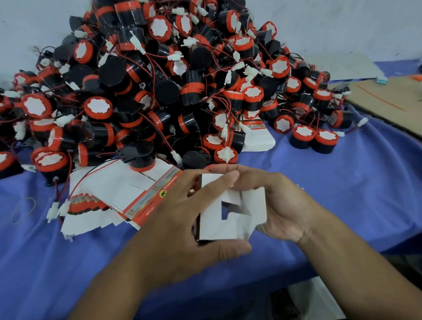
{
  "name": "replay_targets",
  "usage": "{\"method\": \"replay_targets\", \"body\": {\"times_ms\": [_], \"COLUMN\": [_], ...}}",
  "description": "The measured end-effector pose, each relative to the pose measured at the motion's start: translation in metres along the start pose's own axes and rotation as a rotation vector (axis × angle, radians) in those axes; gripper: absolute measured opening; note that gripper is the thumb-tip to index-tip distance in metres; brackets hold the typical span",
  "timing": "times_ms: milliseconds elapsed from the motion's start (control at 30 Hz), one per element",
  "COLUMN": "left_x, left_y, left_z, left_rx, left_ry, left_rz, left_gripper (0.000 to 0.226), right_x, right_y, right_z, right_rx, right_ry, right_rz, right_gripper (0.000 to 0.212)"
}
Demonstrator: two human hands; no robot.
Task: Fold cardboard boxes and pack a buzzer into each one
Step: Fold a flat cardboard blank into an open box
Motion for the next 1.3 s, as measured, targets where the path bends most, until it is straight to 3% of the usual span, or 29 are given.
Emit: {"method": "replay_targets", "body": {"times_ms": [67,133,233,333,467,567,633,733,867,1000,1167,1300], "left_x": [0.001,0.002,0.0,-0.002,-0.003,-0.006,-0.007,-0.008,-0.004,0.0,0.005,0.008], "left_y": [-0.002,-0.006,-0.008,-0.011,-0.008,-0.002,-0.001,-0.003,-0.005,-0.005,-0.007,-0.002], "left_z": [-0.001,-0.001,-0.001,-0.002,0.002,0.006,0.006,0.006,0.005,0.003,0.001,0.003], "left_rx": [0.047,0.115,0.172,0.215,0.213,0.144,0.145,0.156,0.164,0.151,0.174,0.116], "left_ry": [0.07,0.136,0.221,0.283,0.196,0.129,0.145,0.164,0.205,0.221,0.229,0.255], "left_rz": [-0.022,-0.065,-0.078,-0.073,-0.024,-0.015,-0.008,0.015,-0.012,0.019,0.058,0.068], "left_gripper": [0.076,0.07,0.061,0.057,0.063,0.06,0.047,0.055,0.073,0.067,0.069,0.066], "right_x": [0.0,0.0,-0.005,-0.011,-0.01,-0.01,-0.011,-0.018,-0.022,-0.02,-0.022,-0.021], "right_y": [0.0,-0.001,0.0,0.01,0.014,0.016,0.017,0.016,0.016,0.018,0.017,0.015], "right_z": [0.001,0.002,0.0,0.001,-0.002,-0.003,-0.003,-0.004,-0.004,-0.002,-0.001,-0.003], "right_rx": [0.063,0.122,0.201,0.181,0.159,0.181,0.219,0.258,0.268,0.219,0.167,0.223], "right_ry": [0.039,0.068,0.08,0.022,-0.014,0.019,0.04,0.053,0.006,0.023,0.012,0.031], "right_rz": [0.037,0.044,-0.134,-0.154,-0.139,-0.157,-0.184,-0.258,-0.224,-0.155,0.001,-0.092], "right_gripper": [0.045,0.052,0.057,0.059,0.057,0.073,0.065,0.048,0.05,0.062,0.052,0.059]}}
Point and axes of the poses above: each hand's wrist, its own z-axis towards the middle knuckle, its own x-axis out of the back of the hand, y = z × x, the point moved 4 cm from there along z, towards the middle knuckle, and after that the axes turned 1 degree about -x, right-handed, at the moved point
